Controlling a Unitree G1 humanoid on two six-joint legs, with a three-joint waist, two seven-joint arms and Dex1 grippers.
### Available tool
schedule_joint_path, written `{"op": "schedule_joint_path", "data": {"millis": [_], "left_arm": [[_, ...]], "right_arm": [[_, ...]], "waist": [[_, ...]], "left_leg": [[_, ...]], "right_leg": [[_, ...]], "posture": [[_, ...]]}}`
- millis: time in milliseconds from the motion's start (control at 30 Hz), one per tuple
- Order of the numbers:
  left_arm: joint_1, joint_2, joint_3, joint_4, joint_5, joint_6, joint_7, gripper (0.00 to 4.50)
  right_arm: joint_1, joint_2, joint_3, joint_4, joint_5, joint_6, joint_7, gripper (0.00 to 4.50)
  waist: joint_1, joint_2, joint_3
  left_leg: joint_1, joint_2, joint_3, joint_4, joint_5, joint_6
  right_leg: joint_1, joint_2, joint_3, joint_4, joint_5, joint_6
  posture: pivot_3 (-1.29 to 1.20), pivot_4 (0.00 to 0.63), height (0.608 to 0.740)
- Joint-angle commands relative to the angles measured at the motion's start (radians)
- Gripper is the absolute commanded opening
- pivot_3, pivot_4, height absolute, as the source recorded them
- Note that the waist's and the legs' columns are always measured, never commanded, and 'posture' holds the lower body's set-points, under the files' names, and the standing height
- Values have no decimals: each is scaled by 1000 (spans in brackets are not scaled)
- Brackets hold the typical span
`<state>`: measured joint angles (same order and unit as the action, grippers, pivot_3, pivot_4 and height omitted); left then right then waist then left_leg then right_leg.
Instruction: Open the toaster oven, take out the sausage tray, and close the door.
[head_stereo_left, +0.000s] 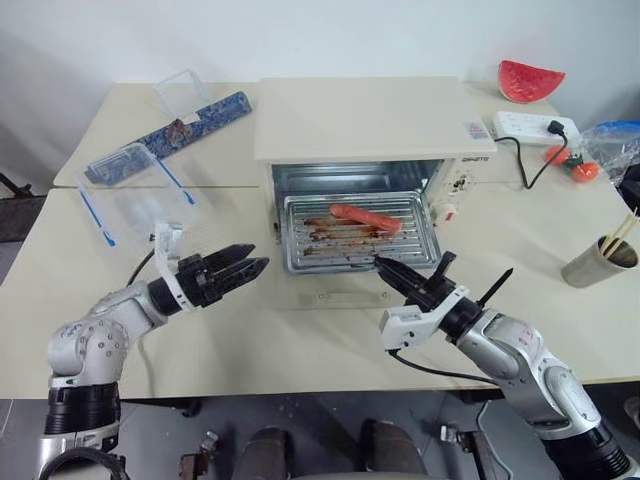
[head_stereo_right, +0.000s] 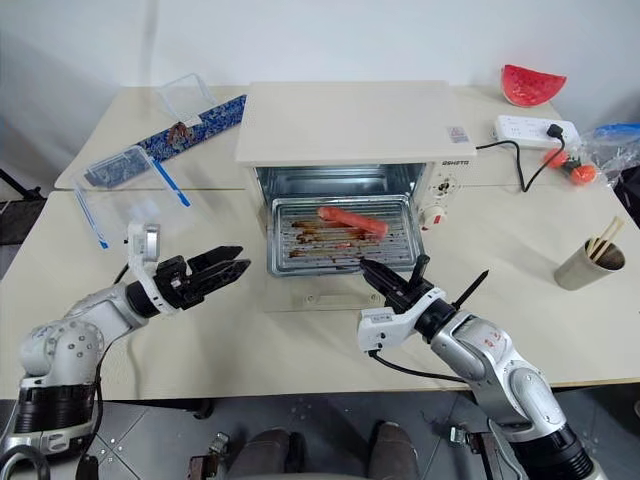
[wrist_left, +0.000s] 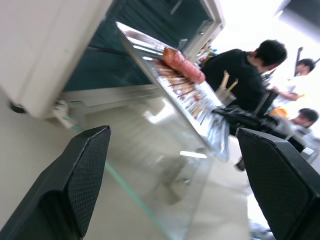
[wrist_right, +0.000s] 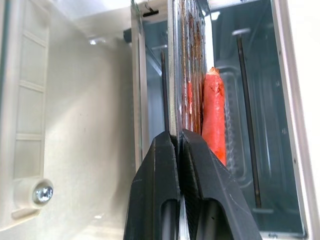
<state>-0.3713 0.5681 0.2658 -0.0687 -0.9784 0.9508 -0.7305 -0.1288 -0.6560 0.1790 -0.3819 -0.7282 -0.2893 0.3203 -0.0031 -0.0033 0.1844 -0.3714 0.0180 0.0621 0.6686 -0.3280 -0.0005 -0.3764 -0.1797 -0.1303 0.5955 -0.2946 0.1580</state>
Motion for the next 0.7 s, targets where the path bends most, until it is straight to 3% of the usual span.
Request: {"op": "schedule_joint_path", "data": {"millis": [33,333,433,700], "left_arm": [[-56,-8,25,7,-113,167,91,4251],[-141,-109,83,65,-332,427,365,4251],[-136,-155,101,109,-443,478,509,3695],[-66,-148,31,140,-878,366,875,1367]], "right_arm": [[7,-26,-34,-49,30,-41,12,82],[11,-49,-34,-69,88,-85,77,82],[7,-48,-27,-80,117,-98,102,0],[5,-44,-34,-91,142,-99,135,0]], "waist": [[1,0,0],[0,-1,0],[1,-1,0],[2,-2,0]], "left_leg": [[0,0,0,0,0,0],[0,0,0,0,0,0],[1,0,0,0,0,0],[2,0,-9,0,0,0]], "right_leg": [[0,0,0,0,0,0],[0,0,0,0,0,0],[0,0,0,0,0,0],[1,0,2,1,0,0]], "posture": [[0,150,740],[0,150,740],[0,150,740],[0,150,740]]}}
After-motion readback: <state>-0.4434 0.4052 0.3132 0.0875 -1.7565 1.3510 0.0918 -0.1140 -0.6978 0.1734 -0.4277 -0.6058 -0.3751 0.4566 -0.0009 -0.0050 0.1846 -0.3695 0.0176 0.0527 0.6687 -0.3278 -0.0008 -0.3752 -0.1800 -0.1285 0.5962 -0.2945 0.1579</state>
